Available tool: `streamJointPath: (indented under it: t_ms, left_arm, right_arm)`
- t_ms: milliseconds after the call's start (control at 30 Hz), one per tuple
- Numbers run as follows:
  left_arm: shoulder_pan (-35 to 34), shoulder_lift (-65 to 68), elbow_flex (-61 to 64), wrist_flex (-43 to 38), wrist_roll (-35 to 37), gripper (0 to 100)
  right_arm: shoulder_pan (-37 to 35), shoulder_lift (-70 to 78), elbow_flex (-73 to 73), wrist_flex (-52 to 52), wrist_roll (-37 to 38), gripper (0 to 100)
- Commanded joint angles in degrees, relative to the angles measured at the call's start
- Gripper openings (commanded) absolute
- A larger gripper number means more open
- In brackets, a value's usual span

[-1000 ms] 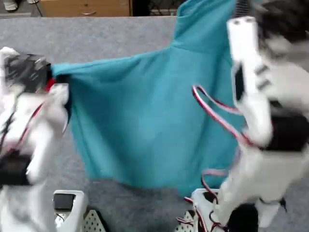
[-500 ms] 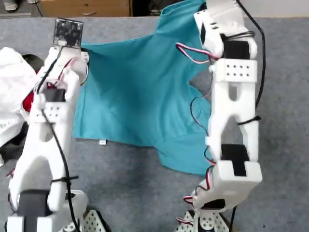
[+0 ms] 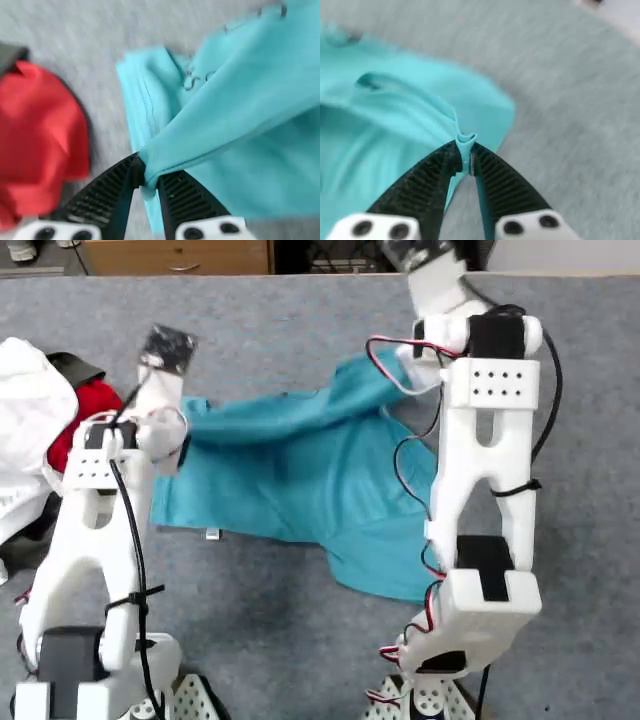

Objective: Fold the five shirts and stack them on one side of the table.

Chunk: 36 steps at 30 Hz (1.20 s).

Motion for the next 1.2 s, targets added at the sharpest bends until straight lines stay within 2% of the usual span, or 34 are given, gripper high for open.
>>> streamJointPath:
  t_ms: [0, 133, 267, 367, 533, 833, 1067, 1167]
  left_arm:
    - [-0.6, -6.7, 3.6, 5.2, -3.5, 3]
    - [-0.5, -13.4, 13.4, 6.3, -7.8, 3]
    - [-3.3, -16.4, 21.5, 0.4, -8.5, 3]
    - [-6.3, -16.4, 24.5, -4.2, -8.5, 3]
    - [-6.8, -16.4, 25.5, -4.4, -8.6, 3]
    - [-6.8, -16.4, 25.5, -4.5, -8.6, 3]
    - [-6.8, -16.4, 25.5, -4.4, -8.6, 3]
    - [-6.8, -16.4, 25.5, -4.3, -9.5, 3]
  right_arm:
    - [-1.6, -9.7, 6.9, 3.4, 3.5, 1.3]
    - [-1.0, -21.7, 23.1, -0.4, 5.0, 1.3]
    - [-0.2, -33.6, 42.9, -6.6, 5.7, 1.3]
    - [1.0, -42.5, 56.4, -10.1, 6.2, 1.3]
    - [1.4, -54.5, 72.6, -12.0, 6.2, 1.3]
    - [2.5, -65.5, 82.4, -10.3, 6.8, 1.3]
    - [10.7, -67.3, 82.9, -8.3, 14.3, 1.3]
    - [11.6, -67.3, 83.7, -7.6, 17.1, 1.3]
